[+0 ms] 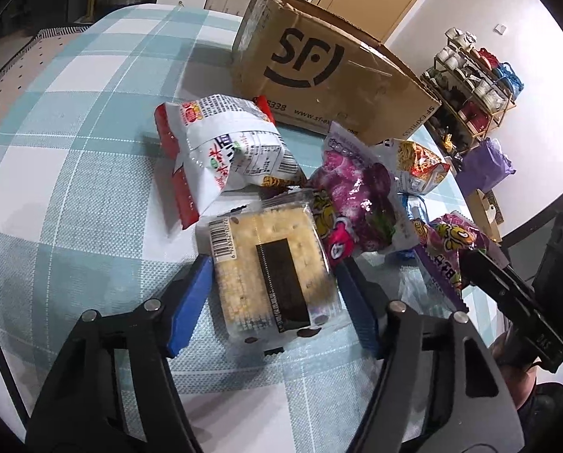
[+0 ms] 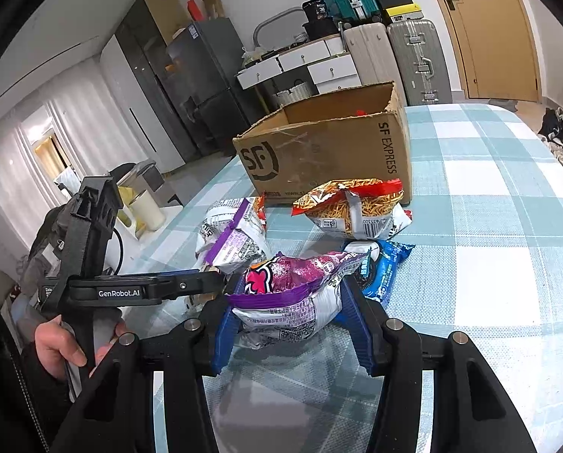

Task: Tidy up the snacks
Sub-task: 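Close the left gripper on the cracker pack while the right gripper holds the purple bag, then carry the purple bag and cracker pack with both grippers over the box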

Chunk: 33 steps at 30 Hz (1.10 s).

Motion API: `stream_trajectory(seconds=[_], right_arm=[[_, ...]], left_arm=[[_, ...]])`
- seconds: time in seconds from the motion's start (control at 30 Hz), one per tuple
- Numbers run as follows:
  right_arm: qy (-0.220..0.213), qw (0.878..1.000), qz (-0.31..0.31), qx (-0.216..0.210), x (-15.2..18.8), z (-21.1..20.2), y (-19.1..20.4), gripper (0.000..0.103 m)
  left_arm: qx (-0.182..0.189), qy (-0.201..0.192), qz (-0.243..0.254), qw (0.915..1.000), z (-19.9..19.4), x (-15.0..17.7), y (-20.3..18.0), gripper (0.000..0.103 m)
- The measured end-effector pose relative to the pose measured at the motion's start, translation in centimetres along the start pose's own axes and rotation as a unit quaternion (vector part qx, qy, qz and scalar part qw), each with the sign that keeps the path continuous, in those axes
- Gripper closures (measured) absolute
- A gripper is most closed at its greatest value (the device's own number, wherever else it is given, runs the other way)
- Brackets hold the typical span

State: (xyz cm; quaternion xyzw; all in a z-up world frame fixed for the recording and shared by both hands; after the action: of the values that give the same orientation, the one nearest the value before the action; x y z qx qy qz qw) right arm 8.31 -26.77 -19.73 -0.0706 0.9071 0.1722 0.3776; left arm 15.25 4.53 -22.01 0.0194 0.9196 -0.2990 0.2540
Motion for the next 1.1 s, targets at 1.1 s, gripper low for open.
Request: stream_trajectory(seconds=[1.1], right_arm=[[-0.022,1.000,0.006,-0.007,-1.4,-1.5,0.3,0.051]], left_arm=[[-0.068,-0.004,0.066,0.9955,-2.8,-0.4,-2.7,0.047]])
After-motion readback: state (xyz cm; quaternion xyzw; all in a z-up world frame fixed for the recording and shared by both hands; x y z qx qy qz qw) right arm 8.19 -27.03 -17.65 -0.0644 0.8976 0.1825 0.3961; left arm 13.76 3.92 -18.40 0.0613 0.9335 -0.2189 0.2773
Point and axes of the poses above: each gripper's, at about its wrist camera, not at the fingertips, and z roughly the way its jaws point, y to its left, x to its underside, the point moved 7 cm from there along z, roughly the way its jaws point, and after that the axes turned 13 degrees about x, right-handed, at the moved point
